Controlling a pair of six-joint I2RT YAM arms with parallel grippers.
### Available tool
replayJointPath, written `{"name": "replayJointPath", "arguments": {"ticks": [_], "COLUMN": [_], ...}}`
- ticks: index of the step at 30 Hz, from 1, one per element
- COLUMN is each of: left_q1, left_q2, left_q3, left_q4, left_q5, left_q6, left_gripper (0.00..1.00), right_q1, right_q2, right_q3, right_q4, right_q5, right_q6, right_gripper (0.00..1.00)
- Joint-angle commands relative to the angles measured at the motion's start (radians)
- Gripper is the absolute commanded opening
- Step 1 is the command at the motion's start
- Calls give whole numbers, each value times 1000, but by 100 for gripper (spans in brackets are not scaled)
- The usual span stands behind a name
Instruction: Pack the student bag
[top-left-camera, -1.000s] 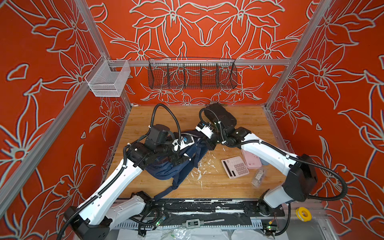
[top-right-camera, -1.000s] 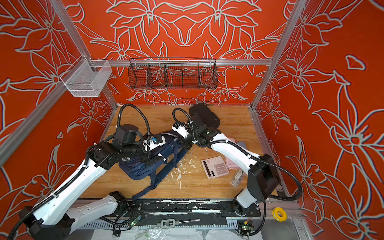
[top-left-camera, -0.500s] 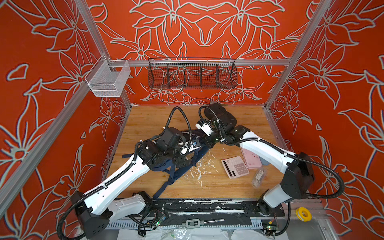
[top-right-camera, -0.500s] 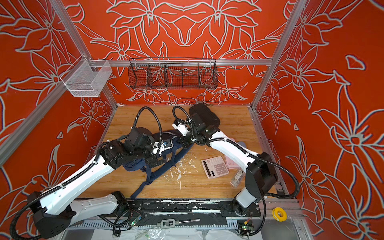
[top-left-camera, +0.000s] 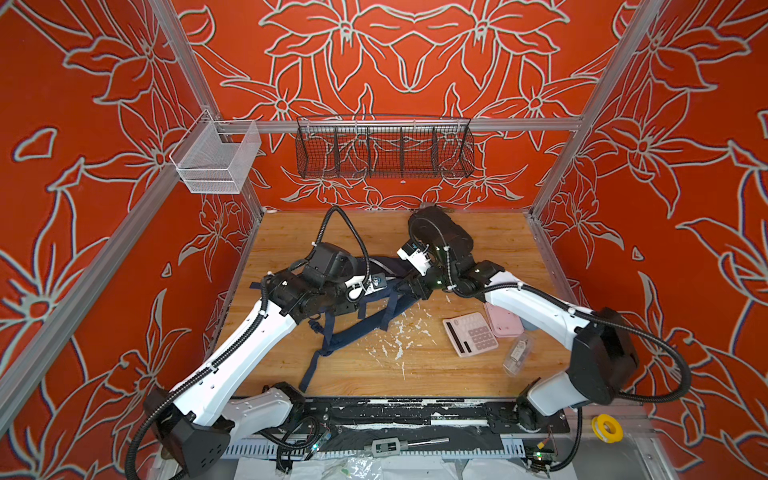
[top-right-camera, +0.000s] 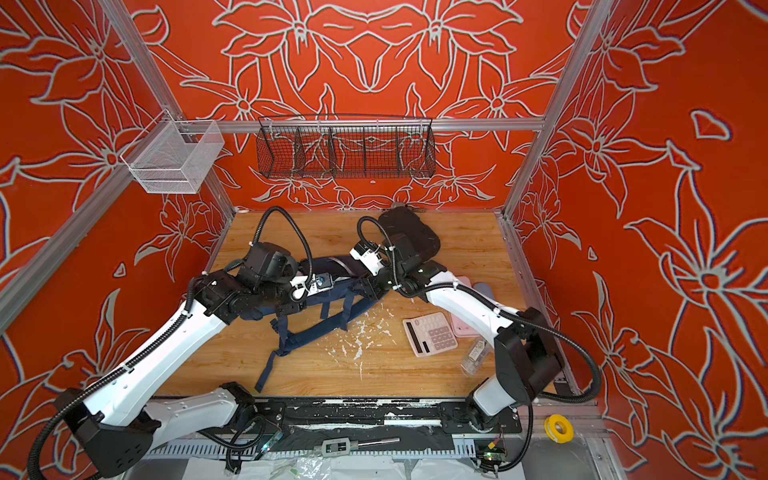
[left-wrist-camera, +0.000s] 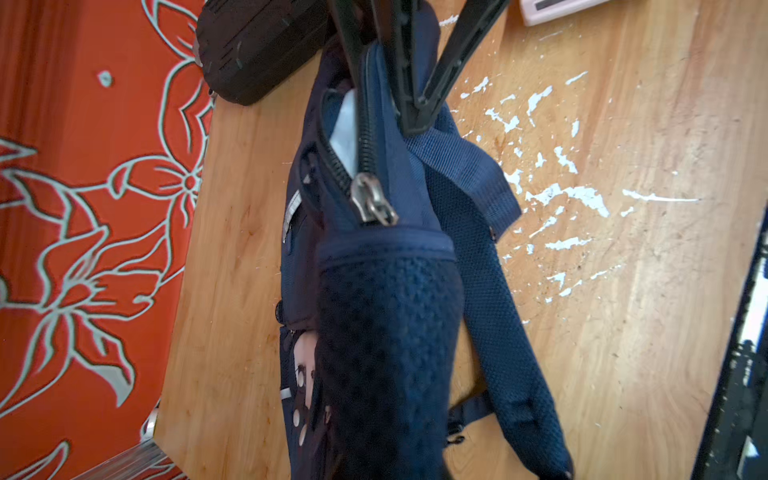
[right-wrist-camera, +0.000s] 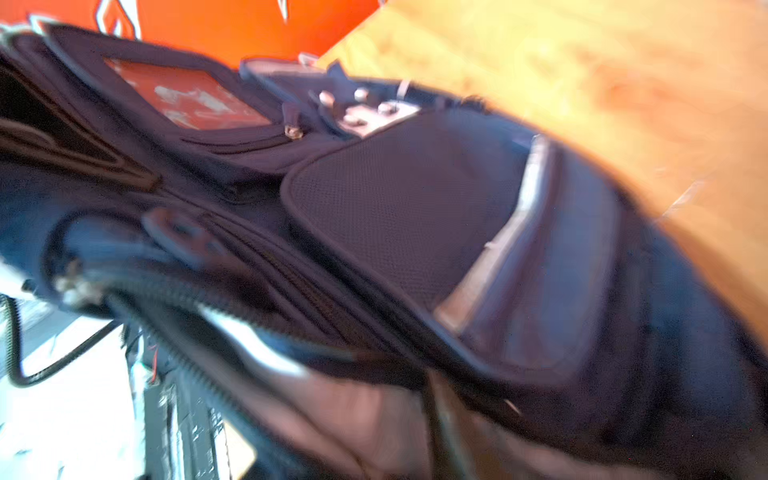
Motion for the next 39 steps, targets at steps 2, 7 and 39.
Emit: {"name": "replayJointPath", "arguments": {"ticks": [2, 7, 39], "left_q1": [28, 31, 29], "left_q2": [22, 49, 94], "left_q3": [56, 68, 42], "left_q4": [-85, -59, 25], "left_q5": [234, 260, 445], "left_q6": [60, 36, -96], "left_gripper": [0, 0, 0], "right_q1": [-11, 40, 246], "right_q2": [-213, -329, -196], "right_q3": [-150, -134, -264], "right_q4": [287, 206, 373], "right_q5": [85, 187, 212], "right_q6": [26, 201, 554], "right_gripper": [61, 53, 43]}}
